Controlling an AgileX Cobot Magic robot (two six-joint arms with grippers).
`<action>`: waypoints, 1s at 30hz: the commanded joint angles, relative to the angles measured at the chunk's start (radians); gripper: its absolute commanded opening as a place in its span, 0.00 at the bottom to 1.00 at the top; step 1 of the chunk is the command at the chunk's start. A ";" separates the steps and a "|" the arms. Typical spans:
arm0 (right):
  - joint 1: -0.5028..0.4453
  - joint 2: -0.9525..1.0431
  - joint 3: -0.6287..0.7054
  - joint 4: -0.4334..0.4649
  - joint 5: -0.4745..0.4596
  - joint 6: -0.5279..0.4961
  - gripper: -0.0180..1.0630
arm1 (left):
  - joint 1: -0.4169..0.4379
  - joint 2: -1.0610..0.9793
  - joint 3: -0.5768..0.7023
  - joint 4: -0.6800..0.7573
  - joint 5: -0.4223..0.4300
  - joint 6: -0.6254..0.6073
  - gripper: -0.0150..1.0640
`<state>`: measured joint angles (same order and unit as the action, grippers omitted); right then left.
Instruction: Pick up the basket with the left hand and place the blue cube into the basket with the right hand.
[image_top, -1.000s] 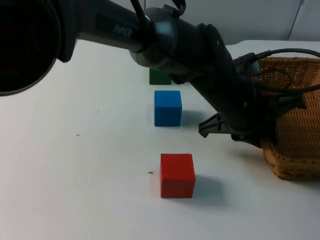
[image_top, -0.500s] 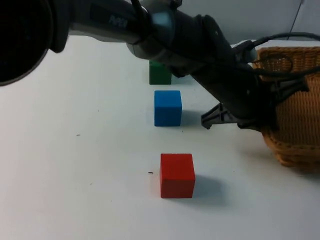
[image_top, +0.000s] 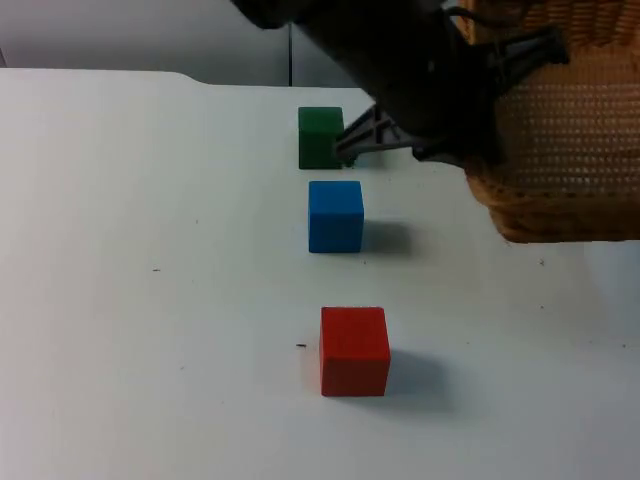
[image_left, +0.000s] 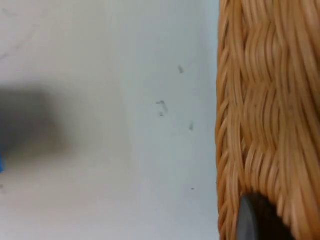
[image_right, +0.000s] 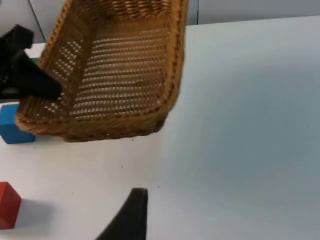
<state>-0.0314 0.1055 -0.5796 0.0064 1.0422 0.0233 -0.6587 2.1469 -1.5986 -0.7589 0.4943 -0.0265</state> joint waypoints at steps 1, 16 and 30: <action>-0.007 0.003 -0.006 -0.006 -0.014 -0.004 0.98 | 0.033 -0.091 0.110 -0.008 -0.059 0.026 0.01; -0.007 0.003 -0.006 -0.006 -0.014 -0.004 0.98 | 0.410 -0.484 0.608 -0.077 0.092 0.380 0.01; -0.007 0.003 -0.006 0.001 -0.014 -0.004 0.98 | 0.734 -0.666 0.849 -0.079 0.251 0.591 0.01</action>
<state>-0.0314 0.1055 -0.5796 0.0064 1.0422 0.0233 0.0523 1.5036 -0.7625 -0.8126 0.7220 0.5343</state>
